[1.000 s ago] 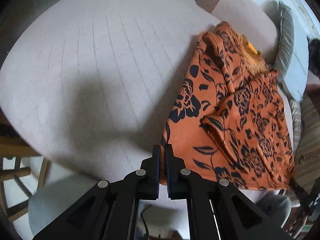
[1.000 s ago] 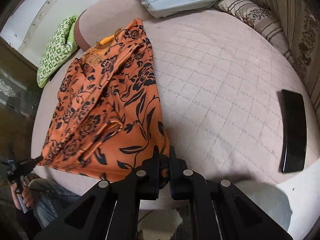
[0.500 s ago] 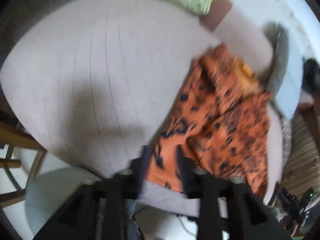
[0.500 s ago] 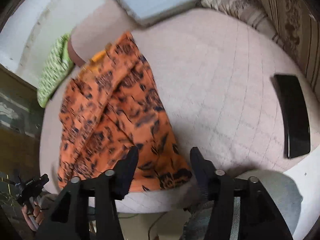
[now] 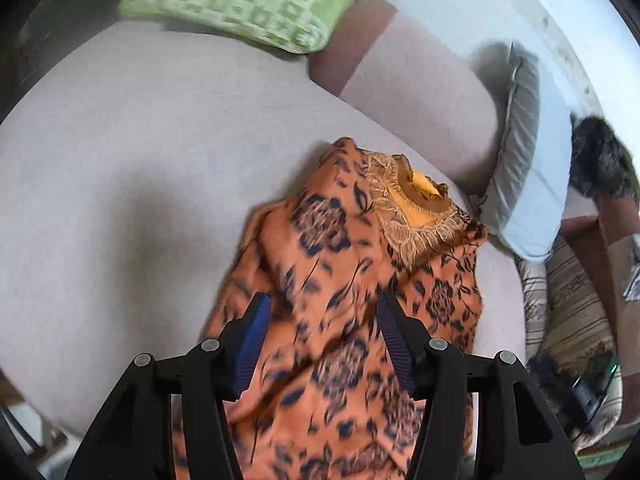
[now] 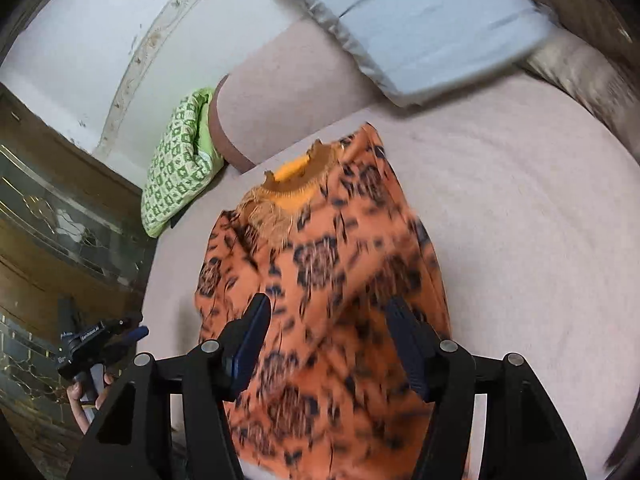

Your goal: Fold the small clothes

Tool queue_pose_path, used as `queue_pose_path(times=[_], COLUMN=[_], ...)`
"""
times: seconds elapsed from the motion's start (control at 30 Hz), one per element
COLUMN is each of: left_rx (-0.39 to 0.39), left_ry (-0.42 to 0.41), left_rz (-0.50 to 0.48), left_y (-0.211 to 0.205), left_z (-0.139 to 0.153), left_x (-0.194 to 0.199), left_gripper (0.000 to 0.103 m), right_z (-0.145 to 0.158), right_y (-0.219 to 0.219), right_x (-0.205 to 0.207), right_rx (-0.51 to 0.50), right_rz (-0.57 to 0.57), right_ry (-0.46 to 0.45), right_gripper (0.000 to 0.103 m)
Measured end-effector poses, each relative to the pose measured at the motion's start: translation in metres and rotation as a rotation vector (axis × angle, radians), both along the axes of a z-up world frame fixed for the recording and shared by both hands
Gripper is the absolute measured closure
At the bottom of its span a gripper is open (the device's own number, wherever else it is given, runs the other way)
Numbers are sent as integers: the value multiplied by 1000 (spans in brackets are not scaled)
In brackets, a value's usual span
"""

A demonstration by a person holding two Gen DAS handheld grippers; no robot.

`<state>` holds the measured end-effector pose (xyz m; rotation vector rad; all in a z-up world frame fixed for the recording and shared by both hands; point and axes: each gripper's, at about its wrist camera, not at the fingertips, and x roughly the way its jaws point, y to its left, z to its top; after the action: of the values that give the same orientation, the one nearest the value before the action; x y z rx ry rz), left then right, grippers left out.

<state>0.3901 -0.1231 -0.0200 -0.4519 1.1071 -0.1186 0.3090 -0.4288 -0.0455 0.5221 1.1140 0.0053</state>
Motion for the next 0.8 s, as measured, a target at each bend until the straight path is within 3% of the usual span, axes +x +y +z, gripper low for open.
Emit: queue_pose_path(times=[0.13,0.27,0.4,0.5,0.57,0.6,0.63,0.73,0.8], left_rx=[81,108,109,157,156,140,125,39,32], left_ry=[11,36,50,143,199,215,228,218,219], left_rz=[-32,-70,-101,-121,-104,-95,-73,-5,10], left_y=[-22,-41,-61,-76,-74,-71,-65,-50,-51], left_z=[-18,-37,-64,-105,-130,-138,-147,-163,-169], left_x=[79,153,220,261,278,283,287,294,301], left_gripper=[48,48,48,50,56,68,72,74,73], right_z=[-12,-39,-70,-94,-106,-109,-115,-132,-145], right_y=[-5,-14,-21,-24,-32,-36,-42,-48,-47], right_x=[65,129,176,205,218,222,226,236,239], right_rx=[-47,-111,-91,-89,-98,-85,-63,-53,-52], right_rz=[30,56,71,88,56,44,24,17,26], right_ry=[39,76,116,144,158,158,159,190,225], right_gripper=[40,40,40,41,41,41,41,42,45])
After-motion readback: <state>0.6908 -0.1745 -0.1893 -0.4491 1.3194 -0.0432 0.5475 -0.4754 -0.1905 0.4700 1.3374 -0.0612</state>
